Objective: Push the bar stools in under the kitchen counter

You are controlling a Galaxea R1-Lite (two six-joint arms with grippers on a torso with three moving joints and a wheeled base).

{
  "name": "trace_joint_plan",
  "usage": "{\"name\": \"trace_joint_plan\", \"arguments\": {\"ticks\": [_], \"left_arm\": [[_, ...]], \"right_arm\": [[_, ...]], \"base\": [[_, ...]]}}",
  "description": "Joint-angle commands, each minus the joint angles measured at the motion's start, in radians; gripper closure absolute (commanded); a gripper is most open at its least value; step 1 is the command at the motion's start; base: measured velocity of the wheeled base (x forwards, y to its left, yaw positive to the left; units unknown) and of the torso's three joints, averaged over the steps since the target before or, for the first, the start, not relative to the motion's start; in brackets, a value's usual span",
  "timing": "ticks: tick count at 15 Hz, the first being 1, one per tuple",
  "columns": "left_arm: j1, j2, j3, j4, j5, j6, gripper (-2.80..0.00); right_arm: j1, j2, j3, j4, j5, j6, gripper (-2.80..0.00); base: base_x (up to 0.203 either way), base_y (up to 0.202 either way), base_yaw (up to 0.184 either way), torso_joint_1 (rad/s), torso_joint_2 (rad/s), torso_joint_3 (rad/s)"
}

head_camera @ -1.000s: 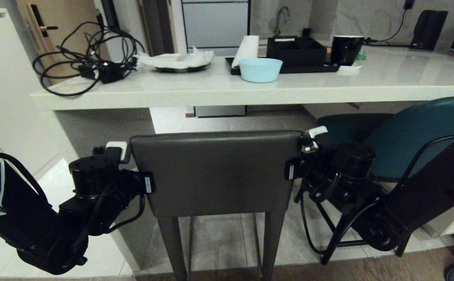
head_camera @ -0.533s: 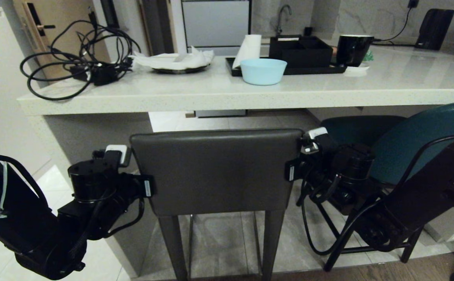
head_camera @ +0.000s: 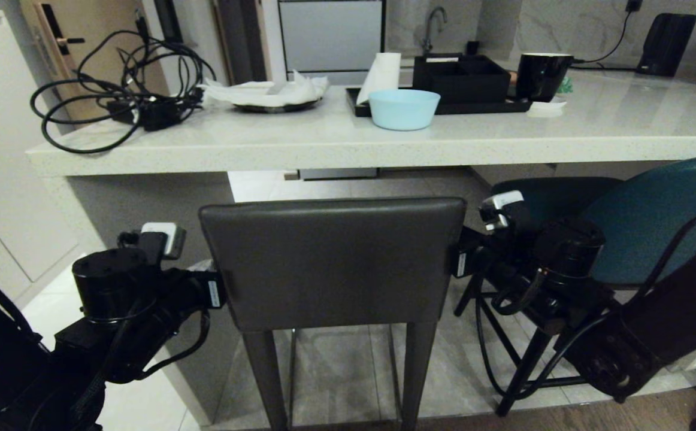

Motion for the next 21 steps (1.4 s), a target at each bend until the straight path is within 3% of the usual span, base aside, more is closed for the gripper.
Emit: {"name": "trace_joint_plan", "arguments": {"ticks": [1, 8, 11, 14, 17, 21], "left_arm": [[0.006, -0.114, 0.063, -0.008, 0.006, -0.006, 0.0], [0.011, -0.466, 0.287, 0.004, 0.087, -0.009, 0.0], [0.012, -0.696, 0.316, 0.098, 0.108, 0.033, 0.0], [0.035, -0.971, 0.278, 0.361, 0.11, 0.075, 0.0], [0.143, -1.187, 0.201, 0.58, 0.096, 0.107, 0.0], [0.182, -1.468, 0.026, 1.053, 0.029, 0.121, 0.0]], "right_arm": [[-0.005, -0.126, 0.067, -0.006, -0.021, 0.0, 0.0], [-0.056, -0.517, 0.255, 0.089, -0.076, 0.001, 0.0], [-0.104, -0.749, 0.318, 0.211, -0.079, 0.001, 0.0], [-0.173, -0.99, 0.326, 0.434, -0.078, 0.0, 0.0], [-0.274, -1.187, 0.259, 0.706, -0.074, -0.004, 0.0], [-0.374, -1.402, 0.225, 0.955, -0.065, -0.007, 0.0]], "base": [[0.0, 0.0, 0.0, 0.0, 0.0, 0.0], [0.0, 0.0, 0.0, 0.0, 0.0, 0.0], [0.0, 0.0, 0.0, 0.0, 0.0, 0.0], [0.0, 0.0, 0.0, 0.0, 0.0, 0.0], [0.0, 0.0, 0.0, 0.0, 0.0, 0.0], [0.0, 0.0, 0.0, 0.0, 0.0, 0.0]]}}
